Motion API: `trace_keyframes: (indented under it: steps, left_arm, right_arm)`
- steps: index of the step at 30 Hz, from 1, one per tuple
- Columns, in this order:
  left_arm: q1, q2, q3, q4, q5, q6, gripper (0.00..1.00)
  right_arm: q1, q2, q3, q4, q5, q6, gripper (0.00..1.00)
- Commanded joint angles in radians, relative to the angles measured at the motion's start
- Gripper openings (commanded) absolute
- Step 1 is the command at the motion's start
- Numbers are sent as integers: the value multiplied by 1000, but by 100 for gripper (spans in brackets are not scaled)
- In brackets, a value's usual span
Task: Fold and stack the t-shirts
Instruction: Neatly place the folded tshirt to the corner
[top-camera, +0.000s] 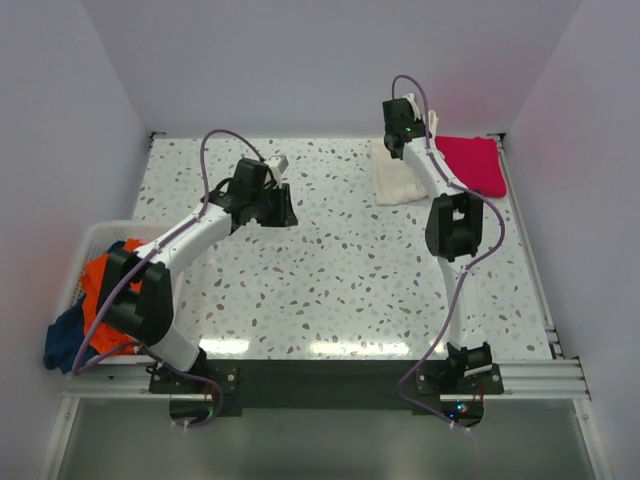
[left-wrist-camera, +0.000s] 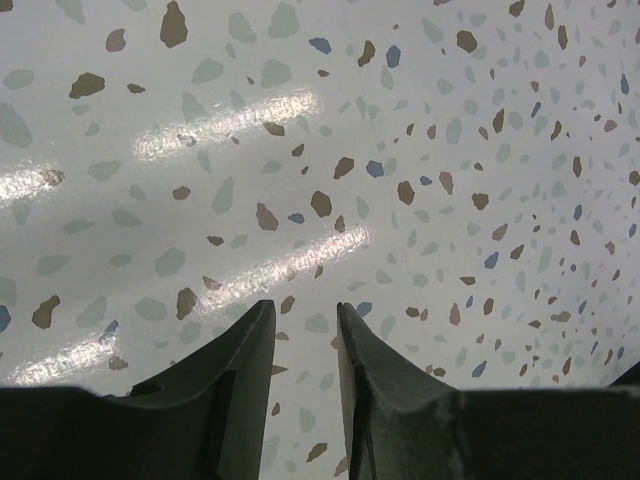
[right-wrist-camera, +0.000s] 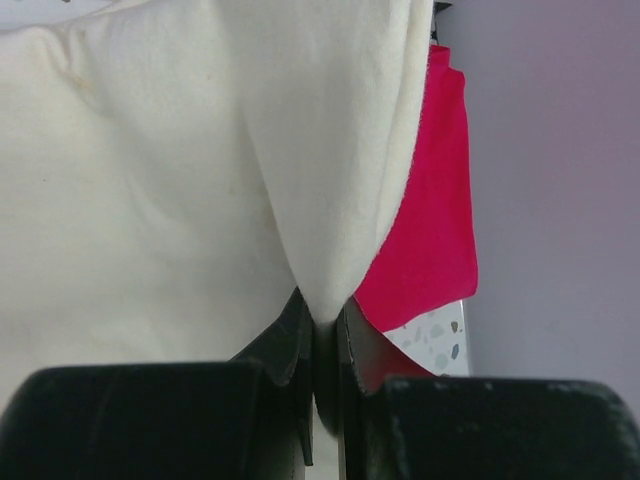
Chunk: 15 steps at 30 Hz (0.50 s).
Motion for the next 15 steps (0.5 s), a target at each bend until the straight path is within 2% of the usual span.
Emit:
trace_keyframes:
  steps: [1,7,15]
  left_arm:
    - [10,3,-6,24,26,32,36]
    - [10,9,-23,42,49,34,35]
    - [11,12,-49,61,65,37,35]
  right_arm:
    - [-1,-77,-25,56,41,-39,0]
    - [-18,-88,-17,54,-5,-110,0]
    - [-38,-117,-12,37,-83,-93,0]
